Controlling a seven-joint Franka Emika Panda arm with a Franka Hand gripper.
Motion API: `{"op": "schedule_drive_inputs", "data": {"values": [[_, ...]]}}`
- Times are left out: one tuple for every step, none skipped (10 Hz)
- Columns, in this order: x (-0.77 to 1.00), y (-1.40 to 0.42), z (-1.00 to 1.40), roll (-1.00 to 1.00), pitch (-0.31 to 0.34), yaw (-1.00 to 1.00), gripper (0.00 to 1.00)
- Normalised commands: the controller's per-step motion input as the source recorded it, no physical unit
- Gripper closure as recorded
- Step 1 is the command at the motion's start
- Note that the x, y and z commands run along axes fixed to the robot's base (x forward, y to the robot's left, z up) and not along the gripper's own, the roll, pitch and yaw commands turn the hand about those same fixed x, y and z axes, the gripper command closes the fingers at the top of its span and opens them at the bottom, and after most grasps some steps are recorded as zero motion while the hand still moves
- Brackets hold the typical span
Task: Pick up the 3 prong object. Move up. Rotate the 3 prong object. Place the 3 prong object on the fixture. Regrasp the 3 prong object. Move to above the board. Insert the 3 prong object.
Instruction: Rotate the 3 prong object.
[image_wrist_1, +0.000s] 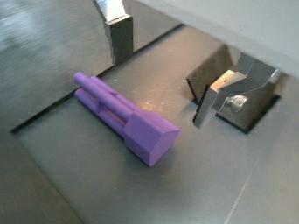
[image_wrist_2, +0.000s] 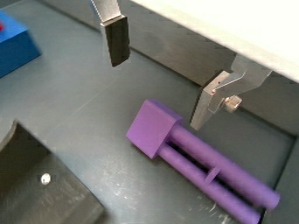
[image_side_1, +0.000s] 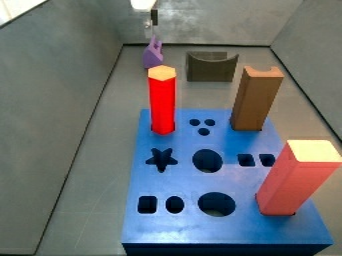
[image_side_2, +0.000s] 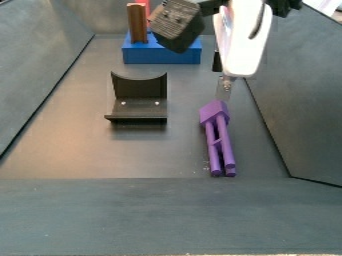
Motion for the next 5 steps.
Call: {"op": "schedule_drive_inputs", "data": {"values": [[0.04, 0.00, -0.05, 0.00, -0.001, 1.00, 0.00], [0.04, 0.00, -0.05, 0.00, -0.001, 1.00, 0.00], [0.04, 0.00, -0.05, 0.00, -0.001, 1.00, 0.00], [0.04, 0.00, -0.05, 0.00, -0.001, 1.00, 0.00], [0.04, 0.00, -0.05, 0.00, -0.002, 1.00, 0.00]]}}
